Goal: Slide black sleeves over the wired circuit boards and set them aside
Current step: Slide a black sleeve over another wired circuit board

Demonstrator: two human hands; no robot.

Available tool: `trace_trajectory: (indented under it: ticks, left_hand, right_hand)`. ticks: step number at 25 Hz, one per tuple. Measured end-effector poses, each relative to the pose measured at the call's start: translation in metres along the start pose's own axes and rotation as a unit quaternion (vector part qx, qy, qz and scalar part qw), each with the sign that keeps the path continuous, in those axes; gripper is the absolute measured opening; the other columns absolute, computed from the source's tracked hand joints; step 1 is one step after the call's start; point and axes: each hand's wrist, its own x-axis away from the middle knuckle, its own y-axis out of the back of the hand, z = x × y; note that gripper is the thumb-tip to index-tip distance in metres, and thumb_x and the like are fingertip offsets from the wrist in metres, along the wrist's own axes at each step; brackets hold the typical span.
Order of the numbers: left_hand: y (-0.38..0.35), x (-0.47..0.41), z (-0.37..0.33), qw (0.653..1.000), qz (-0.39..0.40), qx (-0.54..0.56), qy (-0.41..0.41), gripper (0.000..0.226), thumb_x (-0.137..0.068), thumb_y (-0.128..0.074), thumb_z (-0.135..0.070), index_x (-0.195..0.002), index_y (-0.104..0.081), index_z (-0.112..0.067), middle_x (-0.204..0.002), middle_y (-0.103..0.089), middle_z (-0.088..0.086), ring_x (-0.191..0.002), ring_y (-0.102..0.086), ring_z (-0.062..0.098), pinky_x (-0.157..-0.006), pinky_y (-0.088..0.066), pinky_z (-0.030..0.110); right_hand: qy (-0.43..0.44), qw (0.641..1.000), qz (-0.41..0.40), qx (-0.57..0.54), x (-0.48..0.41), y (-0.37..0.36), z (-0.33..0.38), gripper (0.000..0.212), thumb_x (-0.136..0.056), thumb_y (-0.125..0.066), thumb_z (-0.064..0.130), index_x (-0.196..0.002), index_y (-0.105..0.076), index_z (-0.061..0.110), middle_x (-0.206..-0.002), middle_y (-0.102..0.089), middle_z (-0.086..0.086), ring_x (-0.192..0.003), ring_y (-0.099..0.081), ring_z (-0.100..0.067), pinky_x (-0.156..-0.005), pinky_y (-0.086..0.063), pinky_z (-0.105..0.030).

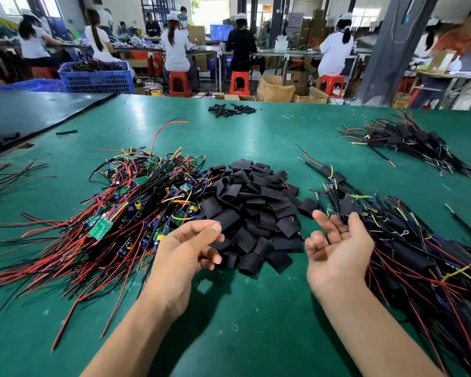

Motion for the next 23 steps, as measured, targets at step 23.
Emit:
trace_trajectory:
  ticks: [23]
  left_hand:
    - [0.009, -0.012, -0.003, 0.990, -0.140, -0.006, -0.011, 0.055, -0.094, -0.060, -0.001, -0.143, -0.044, -0.021, -0.102, -0.071, 0.013, -0.049, -0.064, 0.022, -0.044, -0.051, 0.025]
  right_hand:
    - [0.182, 0.879, 0.206, 0.390, -0.005, 0.010, -0.041, 0.025, -0.099, -0.059, 0.025, -0.078, -0.064, 0.012, -0.062, -0.066, -0.003, -0.044, -0.039, -0.016, -0.042, -0.032, -0.019]
